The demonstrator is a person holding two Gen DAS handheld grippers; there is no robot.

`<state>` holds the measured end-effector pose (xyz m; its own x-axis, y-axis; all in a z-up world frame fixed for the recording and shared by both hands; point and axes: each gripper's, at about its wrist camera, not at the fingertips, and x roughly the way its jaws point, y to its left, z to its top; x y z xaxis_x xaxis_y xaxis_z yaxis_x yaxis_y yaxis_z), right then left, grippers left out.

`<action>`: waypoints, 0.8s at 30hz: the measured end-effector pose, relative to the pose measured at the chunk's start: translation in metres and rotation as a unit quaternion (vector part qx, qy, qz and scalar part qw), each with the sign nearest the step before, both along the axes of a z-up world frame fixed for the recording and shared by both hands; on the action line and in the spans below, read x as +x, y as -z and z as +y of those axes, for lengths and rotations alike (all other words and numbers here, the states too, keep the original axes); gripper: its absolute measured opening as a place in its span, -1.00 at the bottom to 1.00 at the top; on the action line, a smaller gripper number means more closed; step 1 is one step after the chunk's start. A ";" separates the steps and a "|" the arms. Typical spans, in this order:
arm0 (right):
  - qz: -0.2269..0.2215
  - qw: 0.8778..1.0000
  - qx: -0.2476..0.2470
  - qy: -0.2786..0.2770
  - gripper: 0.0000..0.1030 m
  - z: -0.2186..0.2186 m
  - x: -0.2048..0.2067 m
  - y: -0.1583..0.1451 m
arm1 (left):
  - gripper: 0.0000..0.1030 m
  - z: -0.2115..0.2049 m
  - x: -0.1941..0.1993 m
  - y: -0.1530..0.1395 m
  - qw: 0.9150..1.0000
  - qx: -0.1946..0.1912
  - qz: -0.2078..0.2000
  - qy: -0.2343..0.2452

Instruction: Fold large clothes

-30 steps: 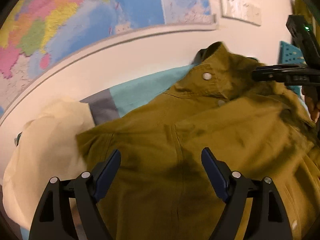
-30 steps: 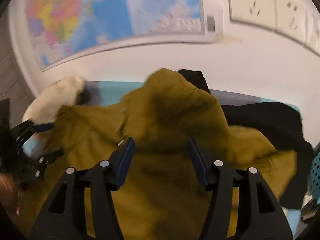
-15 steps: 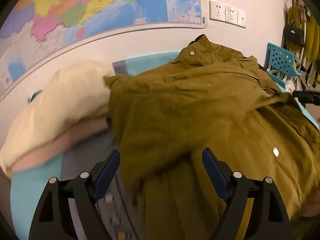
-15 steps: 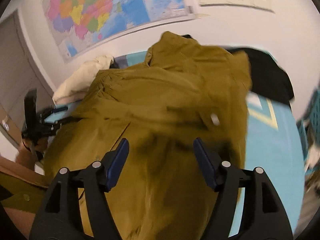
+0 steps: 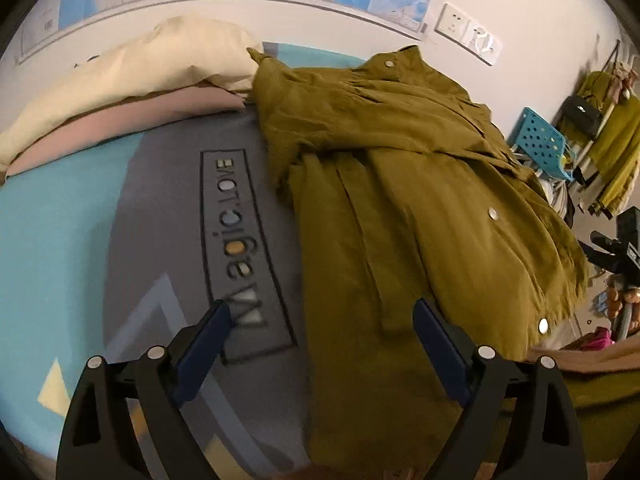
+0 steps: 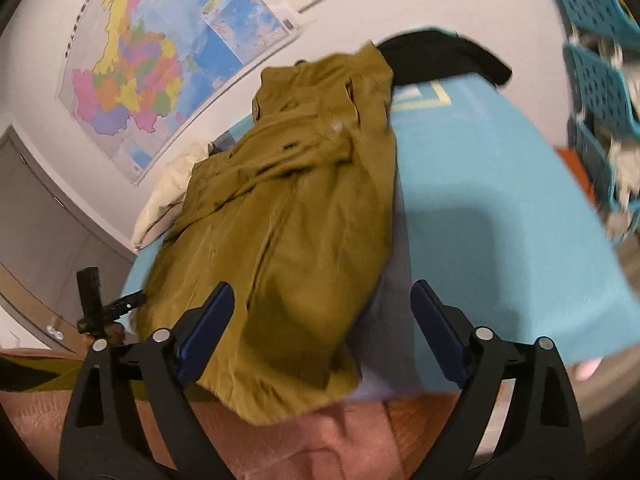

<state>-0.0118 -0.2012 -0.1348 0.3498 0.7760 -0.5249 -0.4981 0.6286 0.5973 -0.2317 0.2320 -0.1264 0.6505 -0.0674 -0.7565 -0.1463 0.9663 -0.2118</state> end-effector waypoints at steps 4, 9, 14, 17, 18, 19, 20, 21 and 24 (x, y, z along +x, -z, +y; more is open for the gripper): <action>0.015 1.000 0.019 -0.011 0.77 -0.002 -0.007 0.012 | 0.77 -0.016 -0.005 0.003 0.999 -0.013 0.002 0.045; 0.010 0.999 0.024 -0.032 0.78 0.005 -0.017 0.017 | 0.86 -0.027 -0.003 0.005 0.990 -0.097 -0.008 0.105; -0.008 0.997 0.027 -0.077 0.80 0.030 -0.025 0.017 | 0.86 -0.027 0.003 0.006 0.984 -0.139 -0.013 0.114; -0.018 0.994 0.030 -0.104 0.74 0.042 -0.029 0.017 | 0.86 -0.027 0.003 0.006 0.982 -0.150 -0.017 0.116; -0.018 0.993 0.035 -0.113 0.65 0.046 -0.030 0.018 | 0.86 -0.027 0.004 0.006 0.982 -0.145 -0.023 0.121; -0.019 0.992 0.036 -0.121 0.64 0.049 -0.030 0.019 | 0.86 -0.028 0.007 0.007 0.982 -0.137 -0.030 0.128; -0.021 0.992 0.040 -0.121 0.61 0.050 -0.029 0.020 | 0.86 -0.029 0.009 0.007 0.982 -0.133 -0.033 0.128; -0.018 0.992 0.041 -0.119 0.47 0.050 -0.028 0.020 | 0.86 -0.031 0.012 0.007 0.983 -0.132 -0.035 0.124; 0.005 0.993 0.051 -0.110 -0.09 0.049 -0.024 0.025 | 0.74 -0.034 0.016 0.006 0.986 -0.122 -0.035 0.109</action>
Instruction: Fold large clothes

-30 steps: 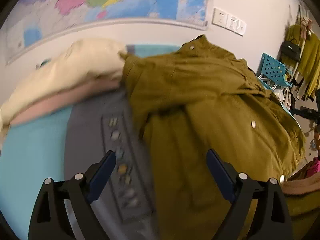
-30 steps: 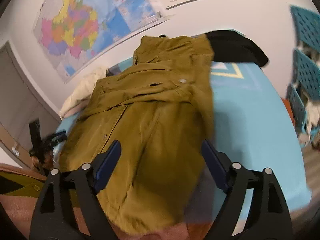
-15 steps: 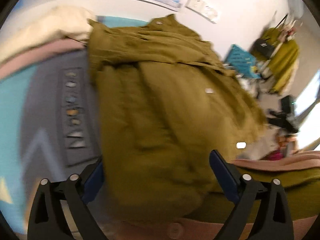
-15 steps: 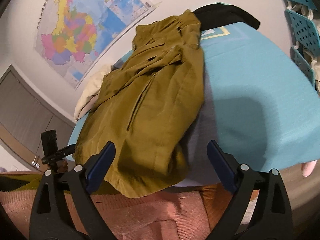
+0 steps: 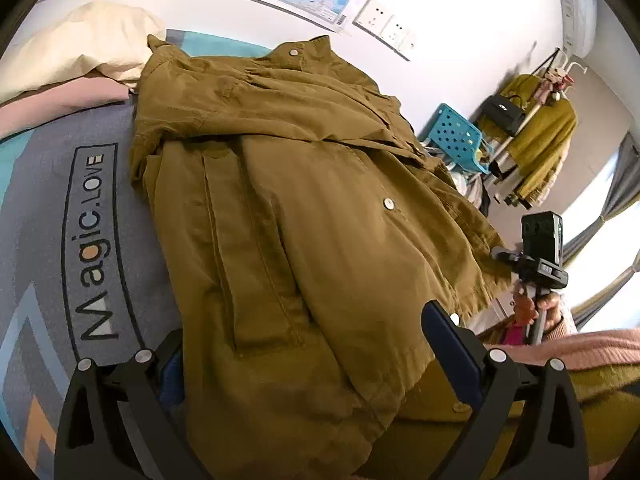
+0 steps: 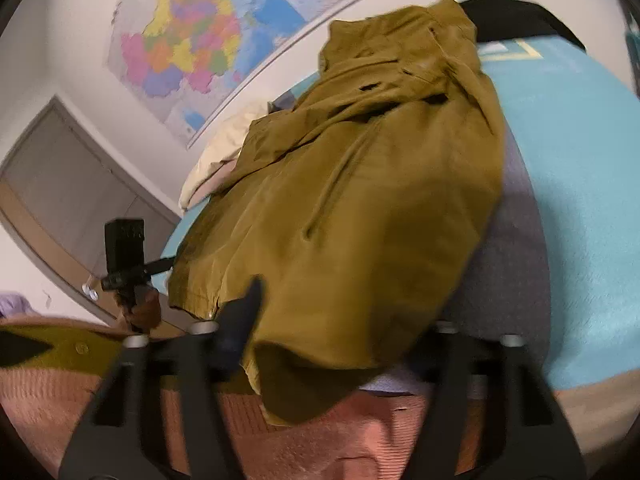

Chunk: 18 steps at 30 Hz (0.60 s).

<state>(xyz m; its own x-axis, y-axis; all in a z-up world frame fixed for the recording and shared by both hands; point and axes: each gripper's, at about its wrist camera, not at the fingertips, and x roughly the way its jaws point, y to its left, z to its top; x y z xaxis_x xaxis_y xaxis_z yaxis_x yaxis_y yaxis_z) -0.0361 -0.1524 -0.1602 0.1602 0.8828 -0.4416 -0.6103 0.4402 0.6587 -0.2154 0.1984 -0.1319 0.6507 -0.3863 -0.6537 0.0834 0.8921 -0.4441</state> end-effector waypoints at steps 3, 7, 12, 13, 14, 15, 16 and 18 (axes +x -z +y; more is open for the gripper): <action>0.023 0.999 0.024 -0.003 -0.23 -0.002 -0.003 0.005 | -0.37 -0.001 -0.001 -0.002 0.998 0.048 0.016 -0.041; 0.031 0.998 0.050 -0.009 0.21 -0.008 -0.006 0.003 | -0.64 0.019 -0.007 -0.002 0.997 0.014 0.033 -0.069; 0.031 0.999 0.041 -0.013 0.09 0.000 -0.007 0.005 | 0.44 0.010 -0.010 -0.002 0.999 -0.025 0.025 -0.021; 0.030 0.999 0.040 -0.011 -0.05 0.002 -0.007 0.004 | 0.43 0.001 -0.009 -0.003 1.000 0.001 0.023 -0.021; 0.030 0.999 0.043 -0.010 -0.27 0.003 -0.007 0.004 | 0.15 -0.004 -0.009 -0.004 0.999 0.020 0.022 -0.020; 0.030 0.998 0.047 -0.010 -0.35 0.004 -0.008 0.003 | -0.41 -0.007 -0.008 -0.004 0.999 0.039 0.025 -0.026; 0.027 0.998 0.049 -0.009 -0.41 0.004 -0.010 0.001 | -0.56 -0.005 -0.006 -0.003 0.997 0.052 0.039 -0.046; 0.009 0.998 0.066 -0.004 -0.54 0.001 -0.017 -0.013 | -0.83 0.009 -0.009 -0.009 0.997 0.011 0.037 -0.064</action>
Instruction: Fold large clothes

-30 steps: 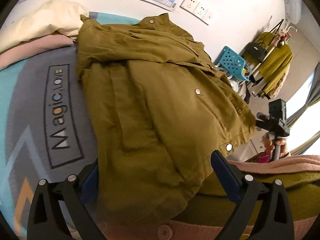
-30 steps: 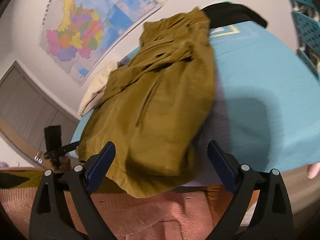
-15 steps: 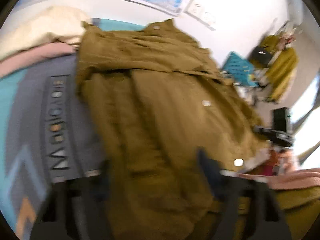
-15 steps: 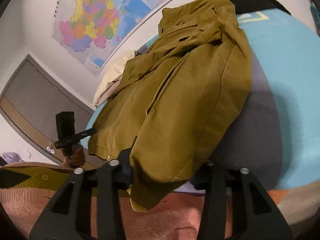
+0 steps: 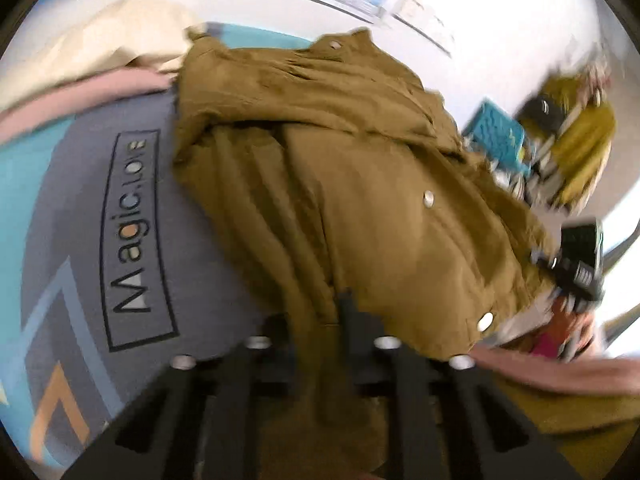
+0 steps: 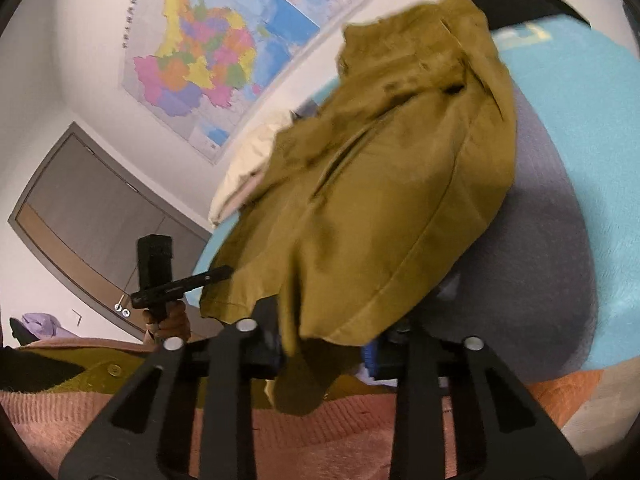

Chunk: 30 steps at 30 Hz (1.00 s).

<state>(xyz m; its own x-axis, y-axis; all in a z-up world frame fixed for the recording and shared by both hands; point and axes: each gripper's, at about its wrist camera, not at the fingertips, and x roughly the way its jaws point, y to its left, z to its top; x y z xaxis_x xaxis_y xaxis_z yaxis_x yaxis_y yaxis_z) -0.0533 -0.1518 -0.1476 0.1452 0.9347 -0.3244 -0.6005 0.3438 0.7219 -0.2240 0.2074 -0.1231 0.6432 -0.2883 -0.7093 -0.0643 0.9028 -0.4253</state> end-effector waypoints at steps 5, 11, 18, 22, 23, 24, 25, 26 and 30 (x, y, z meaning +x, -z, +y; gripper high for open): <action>-0.060 0.997 0.037 0.012 -0.62 -0.017 -0.022 -0.045 | -0.87 0.015 -0.021 -0.037 0.998 -0.033 -0.058 -0.011; -0.082 0.995 0.053 0.007 -0.59 -0.038 -0.034 -0.067 | -0.82 0.037 -0.043 -0.070 0.991 -0.085 -0.099 -0.004; -0.065 0.997 0.051 0.013 -0.59 -0.031 -0.026 -0.063 | -0.82 0.046 -0.019 -0.052 0.993 -0.110 -0.043 -0.017; -0.068 0.995 0.066 0.026 -0.58 -0.028 -0.008 -0.082 | -0.79 0.050 -0.006 -0.069 0.993 -0.109 -0.050 -0.007; -0.068 0.995 0.068 0.027 -0.58 -0.028 -0.003 -0.086 | -0.79 0.051 0.000 -0.076 0.994 -0.103 -0.047 -0.005; -0.064 0.995 0.072 0.029 -0.57 -0.028 0.003 -0.090 | -0.78 0.051 0.004 -0.078 0.994 -0.097 -0.045 -0.004; -0.063 0.995 0.074 0.031 -0.57 -0.024 0.012 -0.095 | -0.78 0.054 0.012 -0.085 0.995 -0.091 -0.040 -0.003; -0.062 0.995 0.075 0.033 -0.56 -0.023 0.018 -0.099 | -0.77 0.056 0.018 -0.089 0.995 -0.089 -0.039 -0.001; -0.052 0.995 0.078 0.041 -0.53 -0.015 0.049 -0.111 | -0.73 0.066 0.046 -0.106 0.997 -0.076 -0.031 -0.001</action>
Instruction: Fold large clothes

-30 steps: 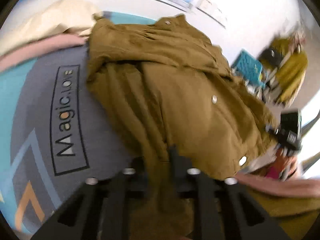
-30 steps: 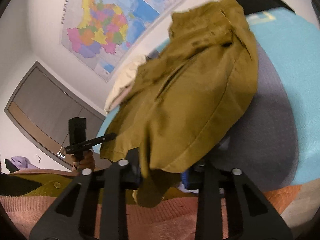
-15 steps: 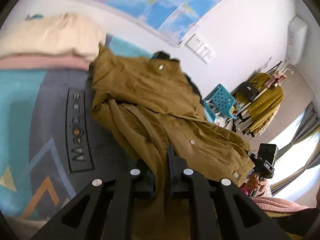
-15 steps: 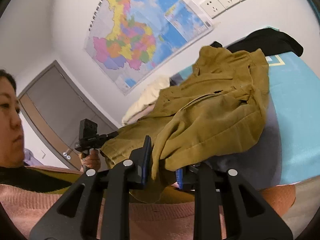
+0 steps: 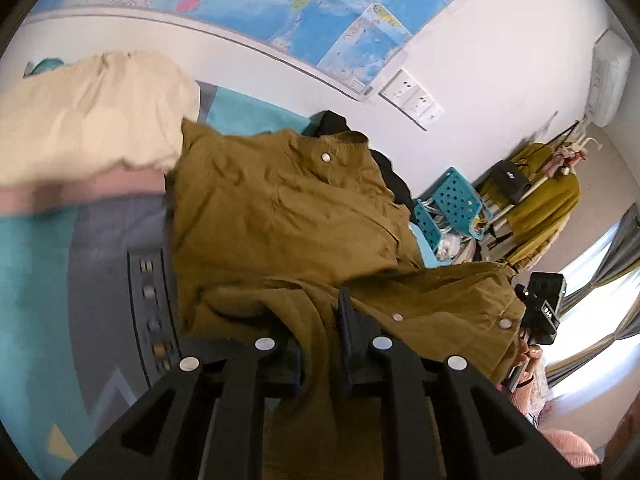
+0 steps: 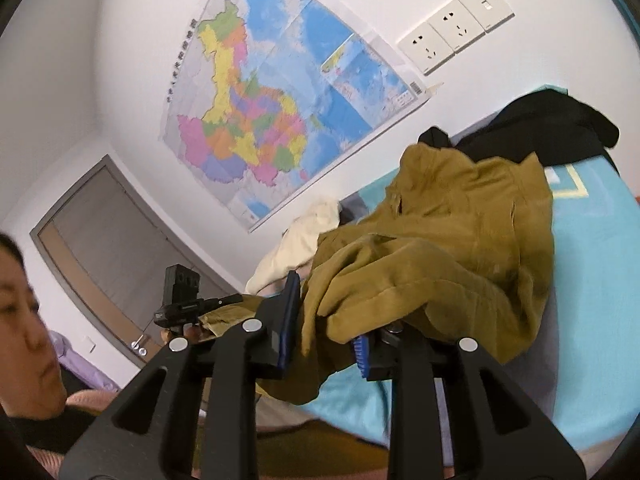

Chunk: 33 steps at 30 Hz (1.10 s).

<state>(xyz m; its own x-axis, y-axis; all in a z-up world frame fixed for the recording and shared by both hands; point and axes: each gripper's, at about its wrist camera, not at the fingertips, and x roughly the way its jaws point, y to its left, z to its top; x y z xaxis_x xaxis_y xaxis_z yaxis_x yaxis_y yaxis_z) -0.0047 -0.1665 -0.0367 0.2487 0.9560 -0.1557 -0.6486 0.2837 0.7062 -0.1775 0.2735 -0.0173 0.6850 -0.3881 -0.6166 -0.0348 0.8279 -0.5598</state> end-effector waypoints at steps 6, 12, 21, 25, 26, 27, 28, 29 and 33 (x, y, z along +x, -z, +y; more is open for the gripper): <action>0.021 1.000 -0.011 0.011 -0.51 0.021 0.051 -0.016 | -0.71 0.016 0.051 -0.011 1.000 0.016 0.020 -0.006; 0.059 0.998 -0.030 0.022 -0.50 0.041 0.102 -0.015 | -0.70 0.032 0.103 -0.007 0.998 0.028 0.050 -0.012; 0.126 0.989 -0.060 0.044 -0.46 0.065 0.168 0.020 | -0.69 0.058 0.181 0.029 0.992 0.020 0.125 -0.019; 0.157 0.985 -0.062 0.044 -0.35 0.072 0.189 0.036 | -0.66 0.069 0.206 0.049 0.987 0.008 0.160 -0.021; 0.174 0.982 -0.056 0.042 -0.31 0.073 0.196 0.043 | -0.65 0.071 0.211 0.053 0.986 0.006 0.166 -0.020; 0.185 0.980 -0.053 0.043 -0.26 0.074 0.201 0.048 | -0.65 0.073 0.216 0.058 0.985 0.003 0.173 -0.020; 0.194 0.979 -0.050 0.043 -0.19 0.074 0.205 0.051 | -0.65 0.074 0.220 0.062 0.984 -0.001 0.178 -0.020; 0.200 0.978 -0.047 0.041 -0.13 0.074 0.208 0.054 | -0.64 0.076 0.223 0.066 0.983 -0.005 0.183 -0.020; 0.209 0.976 -0.029 0.042 0.21 0.073 0.213 0.055 | -0.62 0.085 0.233 0.076 0.980 -0.033 0.197 -0.021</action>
